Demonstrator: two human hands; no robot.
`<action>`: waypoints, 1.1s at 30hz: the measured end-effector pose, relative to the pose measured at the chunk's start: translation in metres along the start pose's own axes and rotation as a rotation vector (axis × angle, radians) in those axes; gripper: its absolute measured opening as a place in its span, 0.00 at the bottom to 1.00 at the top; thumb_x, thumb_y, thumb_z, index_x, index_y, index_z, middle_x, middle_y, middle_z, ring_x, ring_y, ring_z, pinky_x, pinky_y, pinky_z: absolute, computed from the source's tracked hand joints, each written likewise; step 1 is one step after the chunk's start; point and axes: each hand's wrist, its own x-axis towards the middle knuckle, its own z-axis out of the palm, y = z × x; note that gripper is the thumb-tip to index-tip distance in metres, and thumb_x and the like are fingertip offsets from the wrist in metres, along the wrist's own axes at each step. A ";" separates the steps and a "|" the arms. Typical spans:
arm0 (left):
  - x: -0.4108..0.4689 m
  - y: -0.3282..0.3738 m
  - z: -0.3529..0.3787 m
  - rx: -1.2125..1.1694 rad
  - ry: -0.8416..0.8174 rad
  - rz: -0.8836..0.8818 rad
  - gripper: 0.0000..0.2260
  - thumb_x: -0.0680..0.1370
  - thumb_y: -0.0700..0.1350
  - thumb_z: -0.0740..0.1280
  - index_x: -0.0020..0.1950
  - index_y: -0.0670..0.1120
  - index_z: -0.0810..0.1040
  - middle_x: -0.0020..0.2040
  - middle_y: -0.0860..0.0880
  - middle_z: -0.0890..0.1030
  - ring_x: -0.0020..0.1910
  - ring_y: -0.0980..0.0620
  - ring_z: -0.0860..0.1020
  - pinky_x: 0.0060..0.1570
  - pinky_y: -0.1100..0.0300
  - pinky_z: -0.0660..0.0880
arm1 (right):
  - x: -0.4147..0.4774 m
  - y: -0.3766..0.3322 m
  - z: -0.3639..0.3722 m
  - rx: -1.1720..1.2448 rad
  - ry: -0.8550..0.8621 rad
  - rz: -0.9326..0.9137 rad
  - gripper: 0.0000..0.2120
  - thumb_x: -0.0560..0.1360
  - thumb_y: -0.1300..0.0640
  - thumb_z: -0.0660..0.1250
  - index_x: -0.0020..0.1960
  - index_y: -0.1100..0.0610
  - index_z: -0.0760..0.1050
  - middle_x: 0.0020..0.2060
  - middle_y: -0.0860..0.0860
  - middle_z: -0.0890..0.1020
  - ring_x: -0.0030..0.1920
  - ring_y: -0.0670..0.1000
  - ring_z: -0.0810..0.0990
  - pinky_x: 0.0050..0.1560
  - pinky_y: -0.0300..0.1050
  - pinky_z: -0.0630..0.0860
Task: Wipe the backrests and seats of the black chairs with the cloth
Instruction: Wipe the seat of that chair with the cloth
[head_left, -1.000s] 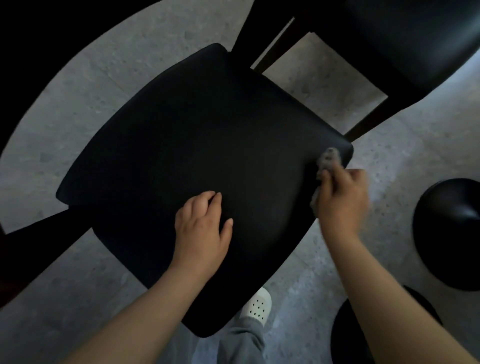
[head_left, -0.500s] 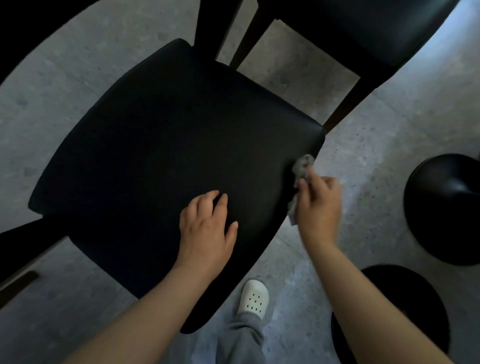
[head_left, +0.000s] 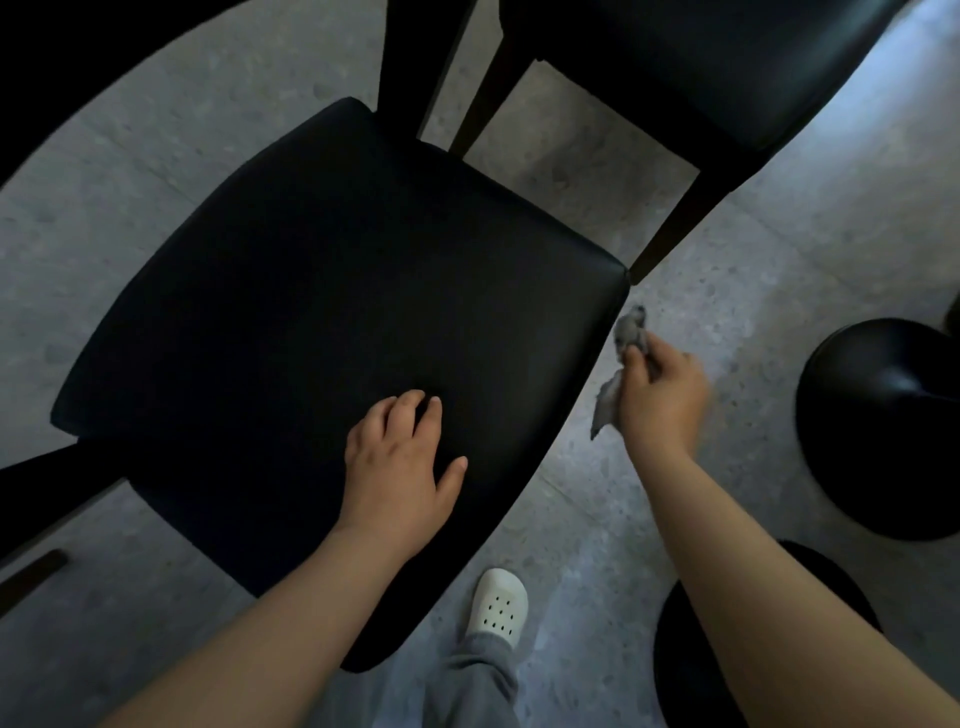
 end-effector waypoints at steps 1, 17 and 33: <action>0.001 0.001 -0.005 -0.009 -0.014 -0.003 0.30 0.80 0.59 0.59 0.78 0.48 0.59 0.77 0.49 0.57 0.75 0.47 0.54 0.74 0.48 0.57 | -0.005 -0.001 -0.001 -0.012 -0.025 -0.030 0.13 0.80 0.53 0.63 0.62 0.52 0.79 0.50 0.53 0.78 0.45 0.49 0.75 0.48 0.39 0.67; -0.077 0.042 -0.147 -0.273 0.048 0.064 0.23 0.81 0.52 0.62 0.75 0.50 0.65 0.69 0.53 0.69 0.67 0.54 0.68 0.66 0.59 0.69 | -0.104 -0.100 -0.115 0.147 -0.100 -0.155 0.09 0.79 0.53 0.65 0.57 0.51 0.81 0.46 0.50 0.79 0.45 0.47 0.77 0.47 0.42 0.73; -0.221 0.062 -0.262 -0.378 0.252 -0.006 0.20 0.81 0.53 0.63 0.72 0.52 0.70 0.67 0.55 0.72 0.63 0.58 0.72 0.60 0.65 0.69 | -0.187 -0.194 -0.268 0.231 -0.278 -0.325 0.08 0.74 0.39 0.62 0.46 0.40 0.77 0.38 0.49 0.82 0.38 0.52 0.83 0.41 0.54 0.82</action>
